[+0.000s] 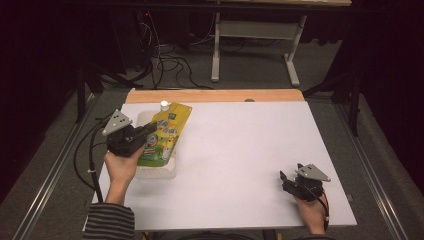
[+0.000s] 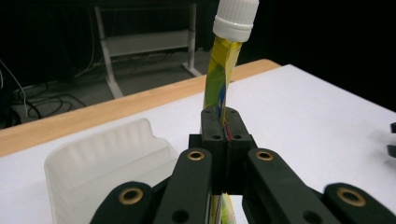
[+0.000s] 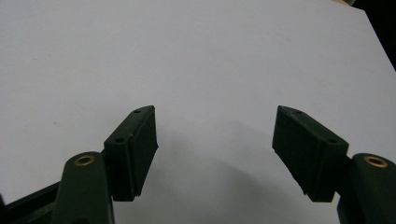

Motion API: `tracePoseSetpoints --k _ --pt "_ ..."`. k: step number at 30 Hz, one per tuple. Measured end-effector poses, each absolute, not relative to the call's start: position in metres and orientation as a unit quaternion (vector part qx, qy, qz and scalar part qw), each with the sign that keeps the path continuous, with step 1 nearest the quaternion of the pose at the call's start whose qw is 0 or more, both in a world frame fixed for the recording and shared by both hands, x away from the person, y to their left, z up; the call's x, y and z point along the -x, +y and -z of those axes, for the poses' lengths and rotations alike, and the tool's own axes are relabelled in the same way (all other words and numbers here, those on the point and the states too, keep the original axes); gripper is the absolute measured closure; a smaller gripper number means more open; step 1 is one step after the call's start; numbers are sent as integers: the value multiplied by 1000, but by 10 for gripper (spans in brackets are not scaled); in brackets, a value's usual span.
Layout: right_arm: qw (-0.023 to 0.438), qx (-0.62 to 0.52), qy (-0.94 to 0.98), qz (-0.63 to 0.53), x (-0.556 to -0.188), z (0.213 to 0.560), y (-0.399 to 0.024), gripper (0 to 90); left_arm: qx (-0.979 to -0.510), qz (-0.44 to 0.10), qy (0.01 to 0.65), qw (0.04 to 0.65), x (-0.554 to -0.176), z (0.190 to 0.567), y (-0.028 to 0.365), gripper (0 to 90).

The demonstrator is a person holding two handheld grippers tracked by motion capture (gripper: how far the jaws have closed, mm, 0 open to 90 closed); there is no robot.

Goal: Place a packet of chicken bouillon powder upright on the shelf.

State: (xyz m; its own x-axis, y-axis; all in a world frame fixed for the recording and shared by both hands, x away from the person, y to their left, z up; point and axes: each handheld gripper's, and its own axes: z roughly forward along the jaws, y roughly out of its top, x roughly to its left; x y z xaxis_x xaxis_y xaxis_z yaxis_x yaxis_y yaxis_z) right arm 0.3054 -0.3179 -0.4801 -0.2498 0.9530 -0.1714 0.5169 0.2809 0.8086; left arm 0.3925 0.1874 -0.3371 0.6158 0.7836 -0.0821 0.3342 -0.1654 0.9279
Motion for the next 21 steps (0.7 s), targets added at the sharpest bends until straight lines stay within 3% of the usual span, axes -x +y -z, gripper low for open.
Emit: tracePoseSetpoints --k 21 --pt "345 -506 725 -317 -306 481 -317 314 -779 -198 409 433 -403 344 183 854"
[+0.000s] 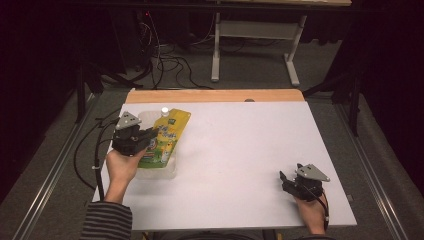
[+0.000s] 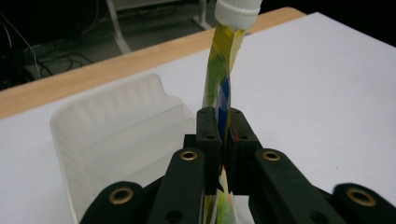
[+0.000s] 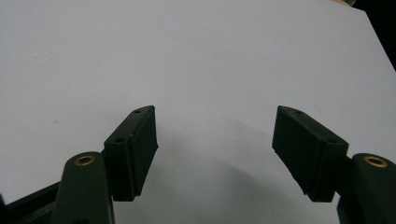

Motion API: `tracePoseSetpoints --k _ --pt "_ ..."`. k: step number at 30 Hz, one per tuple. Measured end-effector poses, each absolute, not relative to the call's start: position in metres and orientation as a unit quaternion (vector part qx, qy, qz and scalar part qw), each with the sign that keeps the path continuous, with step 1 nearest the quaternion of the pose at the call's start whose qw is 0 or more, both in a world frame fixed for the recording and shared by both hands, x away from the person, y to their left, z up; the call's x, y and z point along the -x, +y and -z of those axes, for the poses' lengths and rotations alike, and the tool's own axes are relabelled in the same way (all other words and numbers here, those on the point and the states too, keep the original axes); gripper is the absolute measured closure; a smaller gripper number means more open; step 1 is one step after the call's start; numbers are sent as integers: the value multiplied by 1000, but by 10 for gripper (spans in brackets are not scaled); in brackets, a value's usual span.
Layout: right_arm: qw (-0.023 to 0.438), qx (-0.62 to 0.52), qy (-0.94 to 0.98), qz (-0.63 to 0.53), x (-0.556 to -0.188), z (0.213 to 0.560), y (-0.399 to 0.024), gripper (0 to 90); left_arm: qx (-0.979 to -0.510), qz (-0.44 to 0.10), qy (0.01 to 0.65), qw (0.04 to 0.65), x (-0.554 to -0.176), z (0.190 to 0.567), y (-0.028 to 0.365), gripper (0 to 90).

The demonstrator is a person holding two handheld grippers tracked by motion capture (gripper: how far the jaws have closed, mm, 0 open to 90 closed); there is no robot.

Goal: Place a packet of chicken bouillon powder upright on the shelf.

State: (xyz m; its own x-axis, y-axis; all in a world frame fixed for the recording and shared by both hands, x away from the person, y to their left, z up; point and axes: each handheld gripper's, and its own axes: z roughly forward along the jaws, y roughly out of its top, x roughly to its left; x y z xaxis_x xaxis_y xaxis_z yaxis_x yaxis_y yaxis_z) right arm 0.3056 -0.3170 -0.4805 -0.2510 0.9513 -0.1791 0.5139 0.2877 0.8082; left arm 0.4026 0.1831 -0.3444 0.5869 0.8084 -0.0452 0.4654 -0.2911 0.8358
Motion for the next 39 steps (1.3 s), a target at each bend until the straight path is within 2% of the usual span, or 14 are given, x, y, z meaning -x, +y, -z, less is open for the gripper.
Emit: tracePoseSetpoints --k 10,13,28,33,39 --pt "345 -506 725 -317 -306 481 -317 313 -805 -171 431 371 -410 350 174 818" --pt "345 -506 725 -316 -306 480 -317 313 -809 -180 426 364 -409 349 173 882" --pt "347 -505 724 -317 -305 480 -317 313 -770 -218 411 436 -394 369 185 895" --pt "346 -504 727 -313 -306 481 -317 314 -775 -209 410 434 -389 368 189 887" --pt "346 -505 727 -312 -306 481 -316 314 -792 -190 416 404 -386 364 191 863"
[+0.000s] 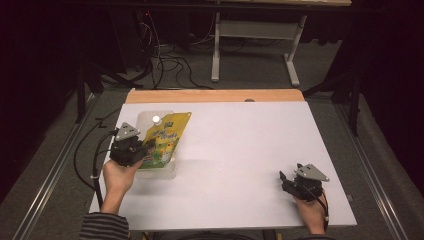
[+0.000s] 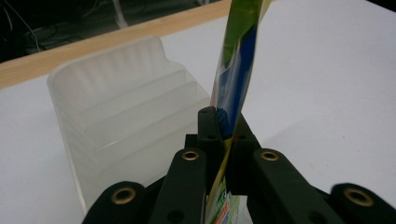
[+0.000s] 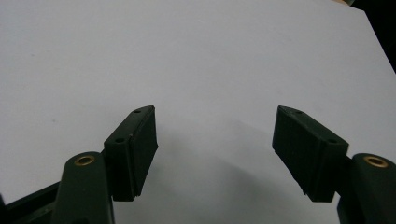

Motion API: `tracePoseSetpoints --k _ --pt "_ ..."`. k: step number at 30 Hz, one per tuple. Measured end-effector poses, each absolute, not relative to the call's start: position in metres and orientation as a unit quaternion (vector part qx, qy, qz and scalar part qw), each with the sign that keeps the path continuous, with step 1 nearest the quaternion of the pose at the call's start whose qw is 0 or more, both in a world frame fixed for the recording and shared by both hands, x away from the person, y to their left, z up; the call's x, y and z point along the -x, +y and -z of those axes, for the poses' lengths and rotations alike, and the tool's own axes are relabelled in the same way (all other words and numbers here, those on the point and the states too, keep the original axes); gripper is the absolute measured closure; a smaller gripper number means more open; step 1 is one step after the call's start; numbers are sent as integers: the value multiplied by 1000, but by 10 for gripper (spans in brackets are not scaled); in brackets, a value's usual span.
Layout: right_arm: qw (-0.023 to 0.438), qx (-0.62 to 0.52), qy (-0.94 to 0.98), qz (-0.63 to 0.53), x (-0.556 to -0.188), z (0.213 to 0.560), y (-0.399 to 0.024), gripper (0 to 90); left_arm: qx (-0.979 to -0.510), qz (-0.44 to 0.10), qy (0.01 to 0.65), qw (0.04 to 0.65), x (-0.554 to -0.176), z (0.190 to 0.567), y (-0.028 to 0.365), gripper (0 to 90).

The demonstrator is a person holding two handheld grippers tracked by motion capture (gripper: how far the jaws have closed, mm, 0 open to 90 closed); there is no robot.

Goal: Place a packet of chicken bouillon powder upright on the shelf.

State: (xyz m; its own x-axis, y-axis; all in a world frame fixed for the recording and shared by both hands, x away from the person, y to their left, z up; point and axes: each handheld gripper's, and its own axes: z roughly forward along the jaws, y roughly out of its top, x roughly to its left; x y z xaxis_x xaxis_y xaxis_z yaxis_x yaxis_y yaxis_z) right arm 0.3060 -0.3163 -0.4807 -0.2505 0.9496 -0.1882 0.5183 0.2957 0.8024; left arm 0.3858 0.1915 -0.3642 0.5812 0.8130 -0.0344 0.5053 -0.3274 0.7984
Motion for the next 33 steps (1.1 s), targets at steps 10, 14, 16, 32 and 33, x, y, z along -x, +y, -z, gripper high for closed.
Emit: tracePoseSetpoints --k 10,14,16,32,33 --pt "343 -507 728 -310 -307 481 -316 314 -795 -192 412 402 -382 365 192 896" --pt "342 -505 729 -309 -307 481 -317 313 -781 -198 416 421 -381 371 194 898" --pt "341 -506 729 -309 -307 481 -317 314 -774 -203 417 432 -381 374 195 899" --pt "341 -505 730 -309 -307 481 -317 314 -752 -199 424 464 -378 386 212 852" --pt "341 -505 730 -309 -307 481 -317 314 -750 -196 427 466 -378 387 212 851"
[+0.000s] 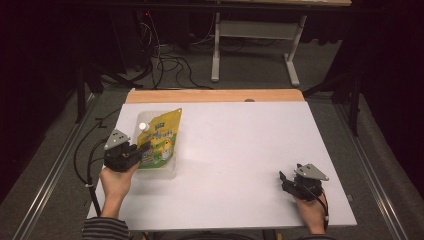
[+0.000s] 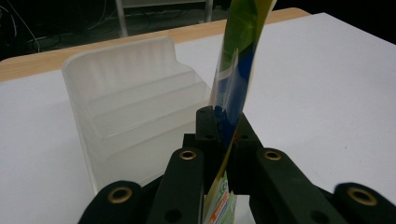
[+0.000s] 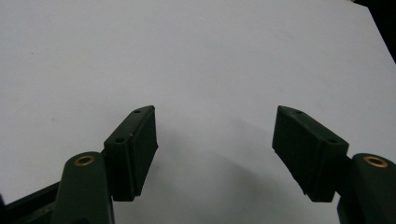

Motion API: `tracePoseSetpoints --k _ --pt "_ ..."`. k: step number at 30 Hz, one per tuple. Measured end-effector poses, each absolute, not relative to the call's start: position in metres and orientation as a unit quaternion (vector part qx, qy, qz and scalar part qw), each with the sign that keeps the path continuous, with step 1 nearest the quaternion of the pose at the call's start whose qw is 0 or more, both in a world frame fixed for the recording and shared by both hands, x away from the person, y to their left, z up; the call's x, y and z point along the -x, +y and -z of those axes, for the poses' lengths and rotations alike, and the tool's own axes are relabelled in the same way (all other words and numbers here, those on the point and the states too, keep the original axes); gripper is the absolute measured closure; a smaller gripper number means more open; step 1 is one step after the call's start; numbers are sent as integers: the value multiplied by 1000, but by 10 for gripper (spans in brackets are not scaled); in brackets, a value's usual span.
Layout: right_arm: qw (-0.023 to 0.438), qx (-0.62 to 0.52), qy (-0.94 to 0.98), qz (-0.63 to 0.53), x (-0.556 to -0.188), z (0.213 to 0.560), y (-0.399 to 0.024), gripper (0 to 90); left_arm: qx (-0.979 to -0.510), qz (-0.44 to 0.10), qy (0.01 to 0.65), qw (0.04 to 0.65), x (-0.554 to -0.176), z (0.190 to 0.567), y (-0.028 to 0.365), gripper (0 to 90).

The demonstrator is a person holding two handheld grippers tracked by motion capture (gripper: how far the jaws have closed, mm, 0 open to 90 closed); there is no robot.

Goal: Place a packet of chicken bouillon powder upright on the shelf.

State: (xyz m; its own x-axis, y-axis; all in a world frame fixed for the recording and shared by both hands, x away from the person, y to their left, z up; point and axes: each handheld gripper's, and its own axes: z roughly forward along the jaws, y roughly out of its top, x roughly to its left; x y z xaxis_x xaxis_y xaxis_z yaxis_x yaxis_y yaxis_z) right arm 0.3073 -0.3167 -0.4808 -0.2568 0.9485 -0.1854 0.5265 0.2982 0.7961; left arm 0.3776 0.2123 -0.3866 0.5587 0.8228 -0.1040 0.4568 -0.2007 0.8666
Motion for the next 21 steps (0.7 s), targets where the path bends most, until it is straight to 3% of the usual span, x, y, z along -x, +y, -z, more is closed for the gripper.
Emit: tracePoseSetpoints --k 21 --pt "343 -506 729 -307 -307 481 -316 314 -708 -179 459 506 -358 402 241 804"
